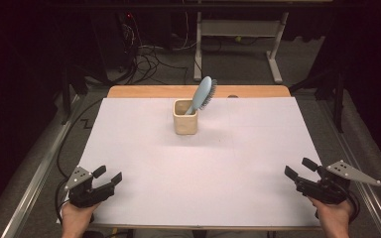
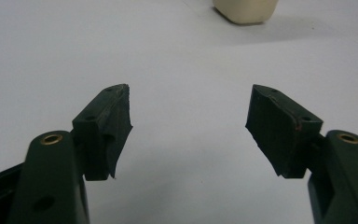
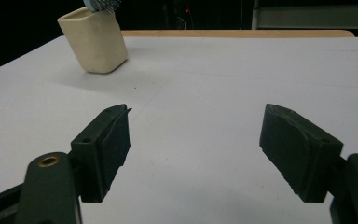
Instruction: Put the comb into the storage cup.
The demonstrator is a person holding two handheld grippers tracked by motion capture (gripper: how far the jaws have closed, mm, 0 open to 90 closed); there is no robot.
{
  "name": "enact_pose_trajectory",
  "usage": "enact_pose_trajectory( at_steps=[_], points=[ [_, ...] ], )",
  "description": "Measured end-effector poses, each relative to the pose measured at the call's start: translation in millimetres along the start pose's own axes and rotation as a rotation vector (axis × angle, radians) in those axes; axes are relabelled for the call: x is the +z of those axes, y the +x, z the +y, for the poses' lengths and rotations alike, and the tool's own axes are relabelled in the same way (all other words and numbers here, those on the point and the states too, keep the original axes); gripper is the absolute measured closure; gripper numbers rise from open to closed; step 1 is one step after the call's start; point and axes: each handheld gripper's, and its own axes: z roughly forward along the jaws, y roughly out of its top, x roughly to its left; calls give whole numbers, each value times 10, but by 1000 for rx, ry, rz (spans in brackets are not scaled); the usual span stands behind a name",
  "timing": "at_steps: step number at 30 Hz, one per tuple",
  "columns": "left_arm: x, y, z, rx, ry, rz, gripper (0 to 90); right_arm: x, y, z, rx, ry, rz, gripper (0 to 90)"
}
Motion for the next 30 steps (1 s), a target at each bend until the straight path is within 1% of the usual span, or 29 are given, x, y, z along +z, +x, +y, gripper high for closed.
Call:
enact_pose_trajectory(
  at_steps=[7, 16, 21, 30],
  points=[
    [-2, -1, 0, -2, -1, 0, 313, -19, -16, -57, 6, 0, -4, 247],
    [-1, -3, 1, -1, 0, 1, 313, -45, -54, -141, 25, -4, -15, 244],
    [-2, -4, 2, -2, -3, -3, 312, -36, -59, -201, 21, -15, -15, 251],
    [-5, -3, 3, -3, -6, -4, 310, -39, -96, -311, 50, -15, -19, 250]
  ],
)
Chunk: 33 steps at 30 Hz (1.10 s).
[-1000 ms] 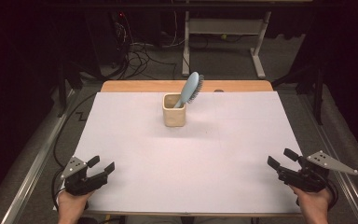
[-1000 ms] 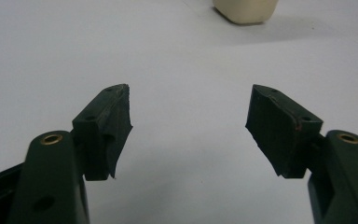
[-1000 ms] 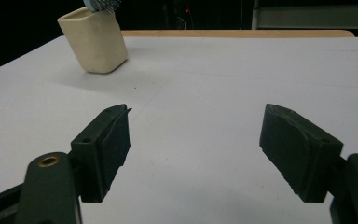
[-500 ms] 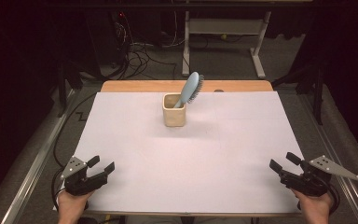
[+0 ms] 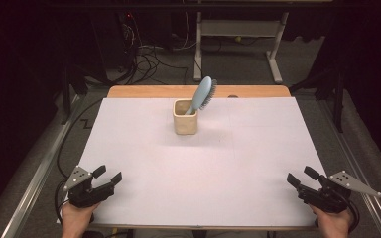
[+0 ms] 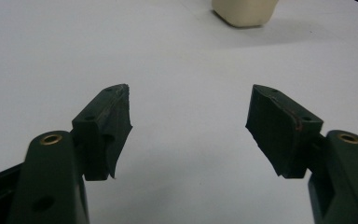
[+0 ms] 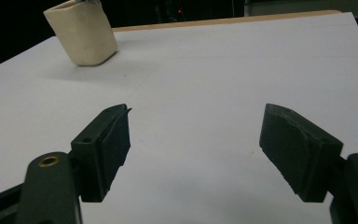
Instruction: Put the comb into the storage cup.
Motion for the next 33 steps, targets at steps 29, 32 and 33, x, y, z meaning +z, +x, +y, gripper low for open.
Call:
enact_pose_trajectory(
  at_steps=[29, 32, 33],
  points=[
    [-6, 4, -4, 0, 1, 12, 311, -14, -23, -204, -8, 25, -18, 246],
    [1, 4, -5, -2, 3, 13, 311, -11, -33, -207, -5, 27, -19, 246],
    [2, 4, -5, -1, 4, 12, 311, -12, -36, -207, -4, 26, -18, 246]
  ],
)
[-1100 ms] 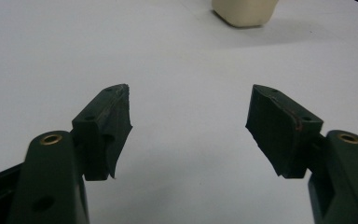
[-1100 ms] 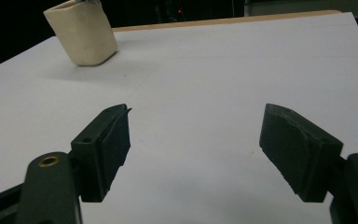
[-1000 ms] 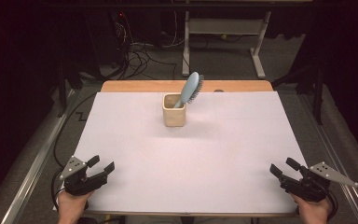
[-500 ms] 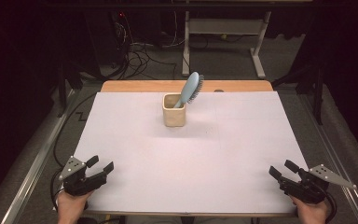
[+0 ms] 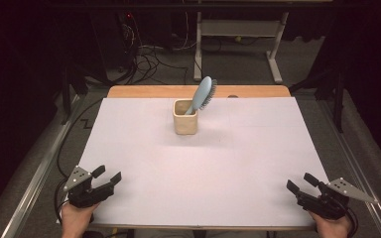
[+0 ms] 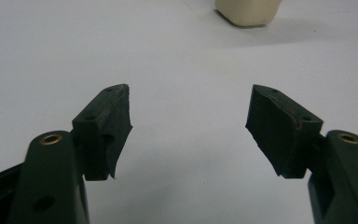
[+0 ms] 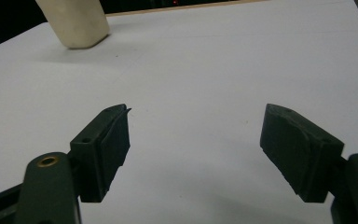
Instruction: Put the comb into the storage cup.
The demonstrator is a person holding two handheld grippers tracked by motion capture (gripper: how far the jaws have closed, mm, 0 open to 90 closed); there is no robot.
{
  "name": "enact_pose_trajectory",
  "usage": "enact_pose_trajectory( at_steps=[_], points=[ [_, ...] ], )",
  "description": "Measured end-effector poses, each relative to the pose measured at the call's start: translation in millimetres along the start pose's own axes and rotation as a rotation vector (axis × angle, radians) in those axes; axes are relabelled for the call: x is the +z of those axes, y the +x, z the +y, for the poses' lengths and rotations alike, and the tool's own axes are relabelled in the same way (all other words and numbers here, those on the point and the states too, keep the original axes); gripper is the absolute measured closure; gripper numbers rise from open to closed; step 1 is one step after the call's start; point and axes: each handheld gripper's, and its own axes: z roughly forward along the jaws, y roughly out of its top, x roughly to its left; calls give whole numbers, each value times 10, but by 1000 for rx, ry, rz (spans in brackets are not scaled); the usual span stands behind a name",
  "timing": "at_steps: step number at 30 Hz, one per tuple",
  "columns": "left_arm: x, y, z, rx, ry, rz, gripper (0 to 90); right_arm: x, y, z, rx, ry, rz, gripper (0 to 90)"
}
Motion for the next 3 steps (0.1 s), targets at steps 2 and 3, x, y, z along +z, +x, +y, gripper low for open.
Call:
enact_pose_trajectory(
  at_steps=[2, 3],
  points=[
    [4, -1, 1, 1, 1, 0, 311, -2, -5, -1, 1, -1, -1, 246],
    [5, -1, 2, 2, 0, 2, 311, -2, -7, -1, 3, -2, -1, 246]
  ],
)
